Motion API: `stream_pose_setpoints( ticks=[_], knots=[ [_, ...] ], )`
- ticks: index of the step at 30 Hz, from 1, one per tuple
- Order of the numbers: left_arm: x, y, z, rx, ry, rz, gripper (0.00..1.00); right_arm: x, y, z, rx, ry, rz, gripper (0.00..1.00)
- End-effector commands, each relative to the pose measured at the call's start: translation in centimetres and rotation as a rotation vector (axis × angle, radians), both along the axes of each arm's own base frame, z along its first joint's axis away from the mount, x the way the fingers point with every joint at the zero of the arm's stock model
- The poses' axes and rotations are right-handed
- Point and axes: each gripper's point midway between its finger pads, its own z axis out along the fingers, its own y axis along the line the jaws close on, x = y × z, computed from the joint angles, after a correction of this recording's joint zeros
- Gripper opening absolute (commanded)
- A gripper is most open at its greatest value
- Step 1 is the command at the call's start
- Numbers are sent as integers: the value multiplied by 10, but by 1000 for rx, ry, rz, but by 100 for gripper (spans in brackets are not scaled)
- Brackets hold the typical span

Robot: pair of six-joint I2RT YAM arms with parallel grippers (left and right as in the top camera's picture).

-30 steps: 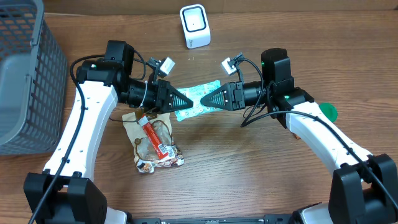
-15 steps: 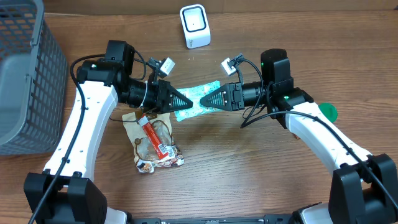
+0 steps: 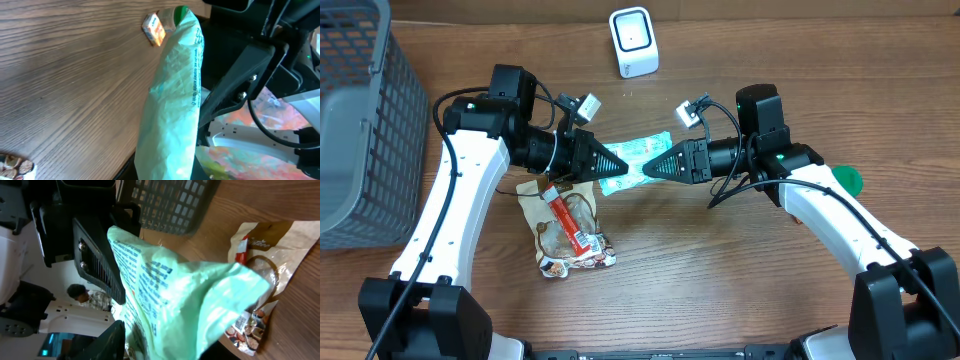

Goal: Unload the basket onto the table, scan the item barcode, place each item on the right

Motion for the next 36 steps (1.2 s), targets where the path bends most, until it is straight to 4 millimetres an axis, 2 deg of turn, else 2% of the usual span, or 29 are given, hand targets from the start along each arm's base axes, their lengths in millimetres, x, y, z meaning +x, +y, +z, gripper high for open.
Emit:
stream_pose_setpoints(
  ticks=[1,6,12,15,18,21,26,29,33,36],
  knots=[
    [-2,0,-2,7,-8,-10,4,1,-2,6,2,-53,-9,42],
    [-3,0,-2,7,-2,-10,4,8,-10,5,-4,-51,-40,41],
    [-2,0,-2,7,-6,-10,4,8,-10,5,-5,-49,-40,40],
    [-2,0,-2,6,-6,-10,4,8,-10,5,-5,-50,-41,31],
    [-2,0,-2,6,-6,-10,4,8,-10,5,-5,-50,-41,15],
    [-1,0,-2,6,-11,-10,4,9,-10,4,-10,-53,-47,4],
    [9,0,-1,9,-71,-8,6,10,-10,3,-11,-71,-45,4],
    [18,1,-2,23,-123,-2,21,11,-10,4,-11,-77,-47,4],
    [29,1,-1,30,-185,3,52,16,-11,-1,-39,-86,-79,4],
    [43,0,4,20,-270,7,63,16,-11,-1,-39,-85,-78,4]
  ],
)
